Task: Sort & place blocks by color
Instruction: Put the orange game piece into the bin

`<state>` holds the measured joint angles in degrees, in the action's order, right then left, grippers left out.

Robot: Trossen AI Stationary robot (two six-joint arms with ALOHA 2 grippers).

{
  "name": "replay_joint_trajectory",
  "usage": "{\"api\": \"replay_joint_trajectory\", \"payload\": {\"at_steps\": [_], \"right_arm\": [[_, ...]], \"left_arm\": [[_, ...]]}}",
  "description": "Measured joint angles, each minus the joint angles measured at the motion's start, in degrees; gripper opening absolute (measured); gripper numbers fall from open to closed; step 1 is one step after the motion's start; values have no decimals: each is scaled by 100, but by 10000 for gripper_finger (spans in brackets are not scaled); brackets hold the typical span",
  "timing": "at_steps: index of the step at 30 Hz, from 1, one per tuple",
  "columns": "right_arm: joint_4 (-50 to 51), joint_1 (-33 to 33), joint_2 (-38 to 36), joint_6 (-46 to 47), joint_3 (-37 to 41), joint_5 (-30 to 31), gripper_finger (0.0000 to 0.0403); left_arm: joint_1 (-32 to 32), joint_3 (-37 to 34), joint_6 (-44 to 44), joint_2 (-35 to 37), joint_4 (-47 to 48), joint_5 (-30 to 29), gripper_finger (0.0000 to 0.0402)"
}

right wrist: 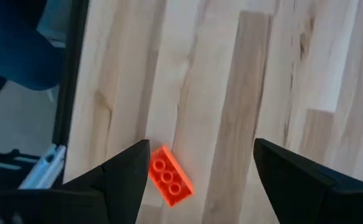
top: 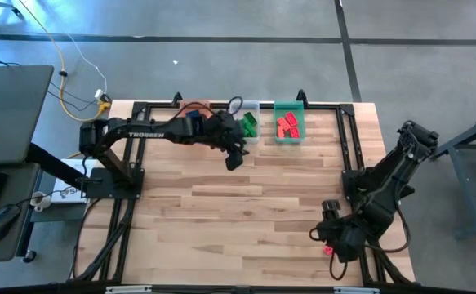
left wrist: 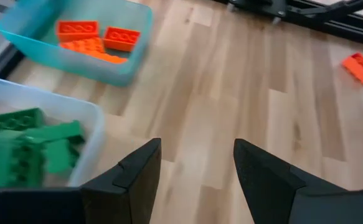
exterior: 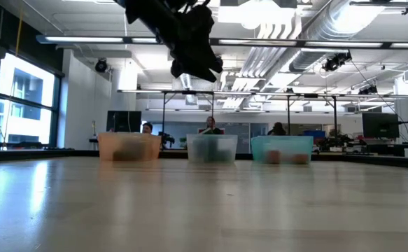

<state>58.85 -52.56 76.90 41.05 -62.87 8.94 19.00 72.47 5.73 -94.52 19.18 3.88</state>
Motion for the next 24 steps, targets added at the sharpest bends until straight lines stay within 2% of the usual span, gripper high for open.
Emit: {"api": "replay_joint_trajectory", "payload": {"at_steps": [4, 7, 12, 16, 24], "right_arm": [[-325, -6, 0, -99, 0, 152, 275], [-619, -6, 0, -574, -2, 179, 275], [-447, -82, 91, -962, -7, 148, 275], [-101, -218, 476, -1089, -7, -176, 275], [-129, -302, 1102, -1950, -7, -502, 275]], "left_arm": [[-233, 0, 283, 0, 46, -4, 188], [-389, 0, 514, 0, 46, -4, 188], [-597, 0, 880, 0, 46, -4, 188], [-751, 0, 1087, 0, 48, -25, 188], [-937, 0, 1373, -2, 42, -207, 188]]}}
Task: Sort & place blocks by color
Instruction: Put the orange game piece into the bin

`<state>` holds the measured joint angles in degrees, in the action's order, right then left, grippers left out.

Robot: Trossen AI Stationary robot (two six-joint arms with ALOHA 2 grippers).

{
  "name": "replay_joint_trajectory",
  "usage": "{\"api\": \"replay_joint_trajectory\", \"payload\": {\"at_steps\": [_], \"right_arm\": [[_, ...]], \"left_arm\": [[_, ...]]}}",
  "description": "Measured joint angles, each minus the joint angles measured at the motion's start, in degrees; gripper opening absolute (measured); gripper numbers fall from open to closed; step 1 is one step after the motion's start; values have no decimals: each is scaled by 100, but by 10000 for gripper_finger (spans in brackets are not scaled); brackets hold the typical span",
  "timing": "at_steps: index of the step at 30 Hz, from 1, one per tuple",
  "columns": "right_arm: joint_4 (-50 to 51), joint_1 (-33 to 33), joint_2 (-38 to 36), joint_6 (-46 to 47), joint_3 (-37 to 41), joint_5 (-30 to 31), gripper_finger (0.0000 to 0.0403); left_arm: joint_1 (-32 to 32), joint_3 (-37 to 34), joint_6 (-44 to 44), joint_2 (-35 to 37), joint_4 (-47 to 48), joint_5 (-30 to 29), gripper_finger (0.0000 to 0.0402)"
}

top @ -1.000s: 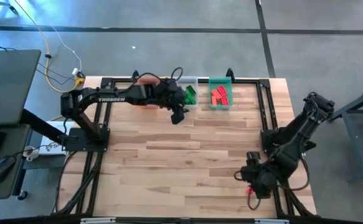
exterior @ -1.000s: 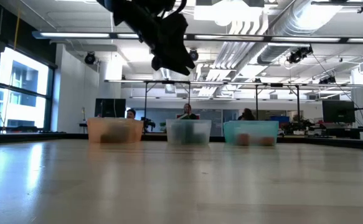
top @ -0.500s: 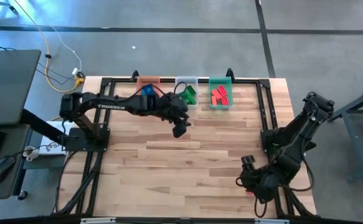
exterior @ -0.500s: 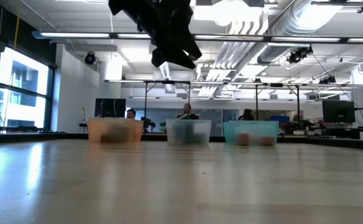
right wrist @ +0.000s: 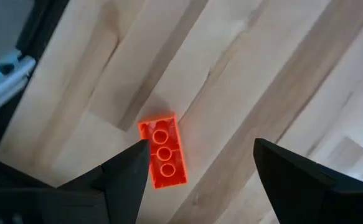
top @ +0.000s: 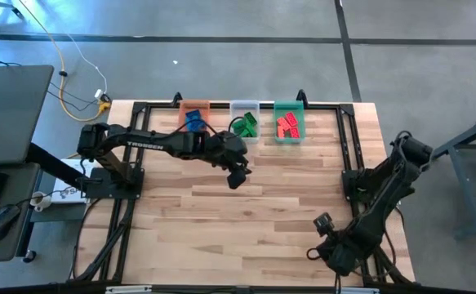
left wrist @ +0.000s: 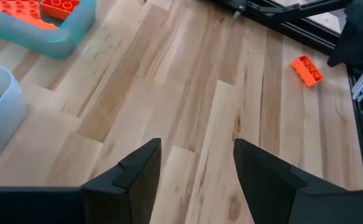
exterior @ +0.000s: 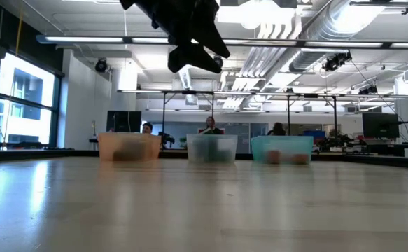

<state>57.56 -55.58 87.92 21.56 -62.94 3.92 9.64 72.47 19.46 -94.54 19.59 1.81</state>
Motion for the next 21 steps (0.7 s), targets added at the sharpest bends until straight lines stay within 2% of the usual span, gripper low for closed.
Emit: {"api": "replay_joint_trajectory", "payload": {"at_steps": [10, 16, 21], "right_arm": [[-26, -302, 756, 59, 0, -148, 275], [-24, -309, 1257, 40, 0, -468, 275], [-24, -309, 1572, 37, 0, -409, 275]], "left_arm": [[-151, 0, 11, -2, -2, -99, 188], [-152, -1, -8, -2, -2, -99, 188], [-149, -2, -8, -2, 0, -99, 188]]}}
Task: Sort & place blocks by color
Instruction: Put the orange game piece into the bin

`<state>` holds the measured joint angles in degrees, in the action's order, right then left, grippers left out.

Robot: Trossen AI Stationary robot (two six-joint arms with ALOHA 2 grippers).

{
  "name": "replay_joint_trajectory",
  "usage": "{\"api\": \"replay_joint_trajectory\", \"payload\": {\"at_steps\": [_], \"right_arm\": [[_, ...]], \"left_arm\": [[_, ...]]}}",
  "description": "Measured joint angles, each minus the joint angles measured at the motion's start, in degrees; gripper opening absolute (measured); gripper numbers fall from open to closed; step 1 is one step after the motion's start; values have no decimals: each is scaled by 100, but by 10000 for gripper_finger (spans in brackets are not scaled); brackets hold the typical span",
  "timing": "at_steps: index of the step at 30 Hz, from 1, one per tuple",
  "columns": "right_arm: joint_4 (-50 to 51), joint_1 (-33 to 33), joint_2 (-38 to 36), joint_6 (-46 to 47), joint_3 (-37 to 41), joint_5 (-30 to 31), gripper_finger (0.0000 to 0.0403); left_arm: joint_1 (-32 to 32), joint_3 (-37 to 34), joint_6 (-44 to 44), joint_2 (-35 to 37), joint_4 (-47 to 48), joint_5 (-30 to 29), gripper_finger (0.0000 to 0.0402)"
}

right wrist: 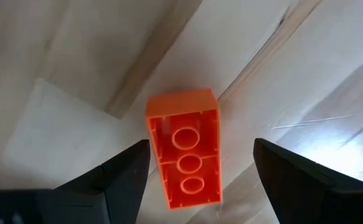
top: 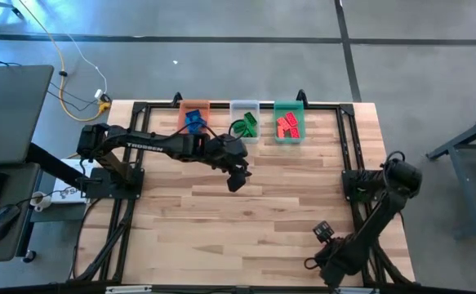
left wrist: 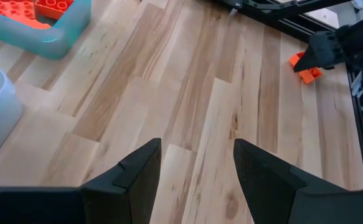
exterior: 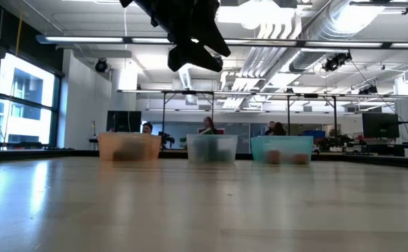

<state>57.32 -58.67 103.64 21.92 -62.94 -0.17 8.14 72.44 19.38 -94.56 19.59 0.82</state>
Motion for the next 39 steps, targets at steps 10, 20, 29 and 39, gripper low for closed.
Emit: {"api": "replay_joint_trajectory", "payload": {"at_steps": [10, 20, 29, 39], "right_arm": [[-43, 15, 334, 40, -15, -317, 212], [-27, 31, 332, 650, -11, -324, 110], [-13, 448, -322, 1815, 24, 803, 110], [29, 1828, -1480, 1837, 15, 2719, 110]], "left_arm": [[0, 0, -4, -2, 100, 0, 188], [46, -4, -486, 126, 370, 0, 188], [170, 0, -922, 968, 735, -9, 188], [193, -2, -1565, 1807, 1702, -499, 188]]}}
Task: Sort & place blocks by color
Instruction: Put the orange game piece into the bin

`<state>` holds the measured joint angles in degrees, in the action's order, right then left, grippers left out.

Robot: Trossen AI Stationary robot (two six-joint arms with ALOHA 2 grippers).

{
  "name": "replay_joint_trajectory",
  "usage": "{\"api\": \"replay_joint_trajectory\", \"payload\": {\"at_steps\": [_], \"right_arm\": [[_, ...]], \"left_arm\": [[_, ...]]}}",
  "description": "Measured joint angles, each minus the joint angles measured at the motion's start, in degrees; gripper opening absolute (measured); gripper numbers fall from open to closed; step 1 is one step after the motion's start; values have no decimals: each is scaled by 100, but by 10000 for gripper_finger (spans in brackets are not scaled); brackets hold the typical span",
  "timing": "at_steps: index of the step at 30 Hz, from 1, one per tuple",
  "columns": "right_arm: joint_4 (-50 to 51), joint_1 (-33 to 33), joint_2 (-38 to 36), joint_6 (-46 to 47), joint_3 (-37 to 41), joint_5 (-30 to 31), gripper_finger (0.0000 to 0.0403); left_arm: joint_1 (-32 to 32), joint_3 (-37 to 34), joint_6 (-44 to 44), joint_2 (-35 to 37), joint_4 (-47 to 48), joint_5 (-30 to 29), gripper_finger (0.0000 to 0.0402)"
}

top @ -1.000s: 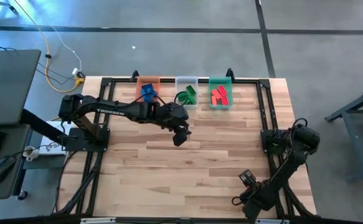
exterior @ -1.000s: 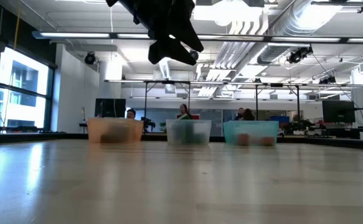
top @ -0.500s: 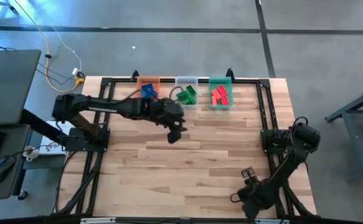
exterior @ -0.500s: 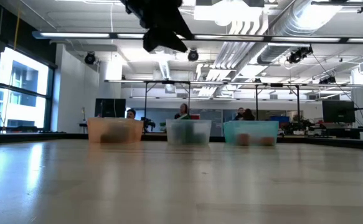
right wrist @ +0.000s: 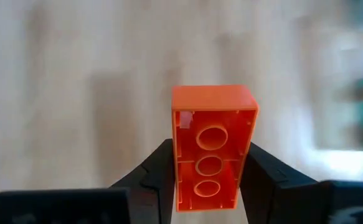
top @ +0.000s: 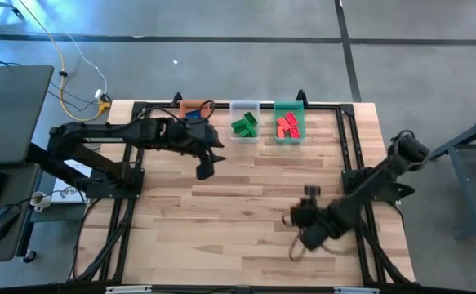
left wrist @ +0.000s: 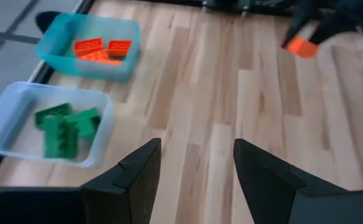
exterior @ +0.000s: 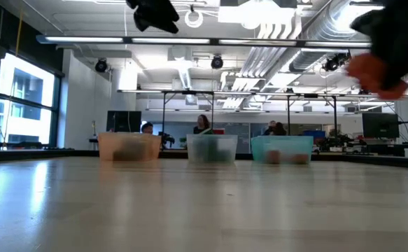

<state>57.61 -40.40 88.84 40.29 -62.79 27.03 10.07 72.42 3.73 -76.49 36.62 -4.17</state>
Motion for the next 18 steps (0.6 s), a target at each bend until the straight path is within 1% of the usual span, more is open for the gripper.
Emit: {"api": "replay_joint_trajectory", "payload": {"at_steps": [3, 5, 9, 11, 14, 18], "right_arm": [[23, 638, -280, -23, -4, 458, 110], [26, 1104, -426, -85, -4, 581, 110], [-33, 2085, -617, -591, -4, 513, 110], [-90, 2566, -638, -879, -4, 475, 110], [-385, 3291, -645, -1334, -4, 396, 110], [-853, 4296, -645, -1676, -4, 163, 110]], "left_arm": [[-1, 2, -97, 147, 279, -201, 188], [-1, -2, -101, 230, 520, -254, 188], [-1, -7, -283, 352, 860, -233, 188], [-12, -51, -293, 402, 825, -246, 188], [-12, -271, -341, 491, 864, -246, 188], [6, -593, -236, 644, 867, -247, 188]]}}
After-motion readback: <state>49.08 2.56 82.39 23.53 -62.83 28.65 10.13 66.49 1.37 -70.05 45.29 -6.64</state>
